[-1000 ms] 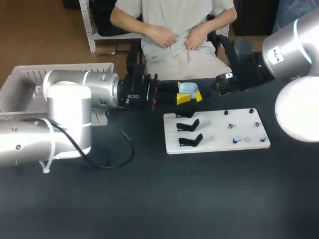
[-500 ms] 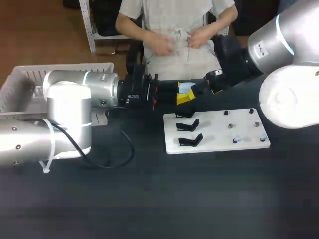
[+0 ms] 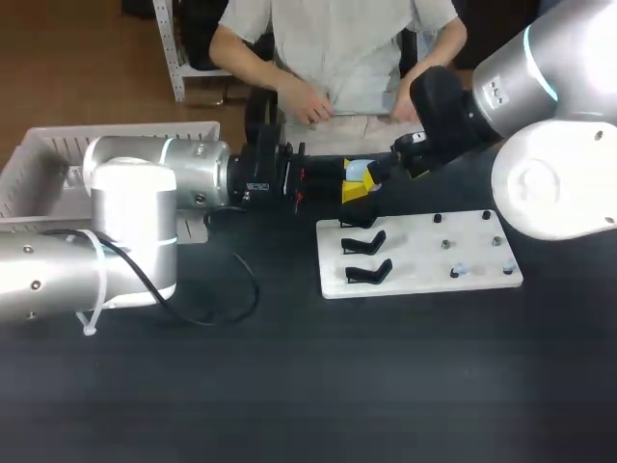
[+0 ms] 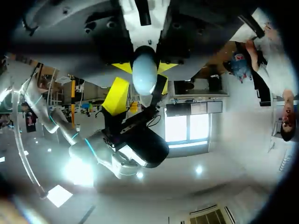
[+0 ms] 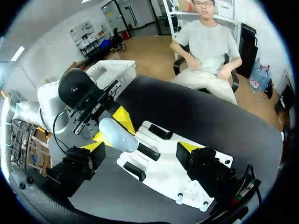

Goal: Pick up each earbud case from the left stands, insert the matching earbuds, close the lid, and place the case in the box.

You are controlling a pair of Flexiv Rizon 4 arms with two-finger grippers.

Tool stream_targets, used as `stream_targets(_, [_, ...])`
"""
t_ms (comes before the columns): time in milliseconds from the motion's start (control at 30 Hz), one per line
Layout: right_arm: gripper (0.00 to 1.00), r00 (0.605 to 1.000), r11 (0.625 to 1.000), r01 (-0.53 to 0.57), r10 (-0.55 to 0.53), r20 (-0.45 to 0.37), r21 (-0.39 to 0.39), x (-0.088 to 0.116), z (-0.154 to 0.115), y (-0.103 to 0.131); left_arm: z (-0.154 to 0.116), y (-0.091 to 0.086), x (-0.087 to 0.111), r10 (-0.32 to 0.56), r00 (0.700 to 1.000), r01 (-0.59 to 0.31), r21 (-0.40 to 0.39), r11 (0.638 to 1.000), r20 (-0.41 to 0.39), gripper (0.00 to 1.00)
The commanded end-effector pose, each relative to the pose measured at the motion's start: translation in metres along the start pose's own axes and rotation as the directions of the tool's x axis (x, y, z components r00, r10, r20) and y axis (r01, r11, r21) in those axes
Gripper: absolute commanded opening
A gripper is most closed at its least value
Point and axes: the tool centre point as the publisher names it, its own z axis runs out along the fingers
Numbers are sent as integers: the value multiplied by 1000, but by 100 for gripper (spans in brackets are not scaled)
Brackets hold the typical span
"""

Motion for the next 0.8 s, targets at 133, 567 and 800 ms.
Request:
stream_targets(133, [100,1000,1000,-6,6,-5,8,-2,3,-3,0,-1,0,3,1000,-3,-4,1000,2,0])
stream_targets(567, [100,999,1000,-13,12,47,25,-13,-9,-5,0,-1,0,3,1000,-3,-4,1000,2,0])
stream_targets(800, [100,995,995,17,-26,93,98,-23,-41,-14,0,-1,0,3,1000,-3,-4,1000,2,0])
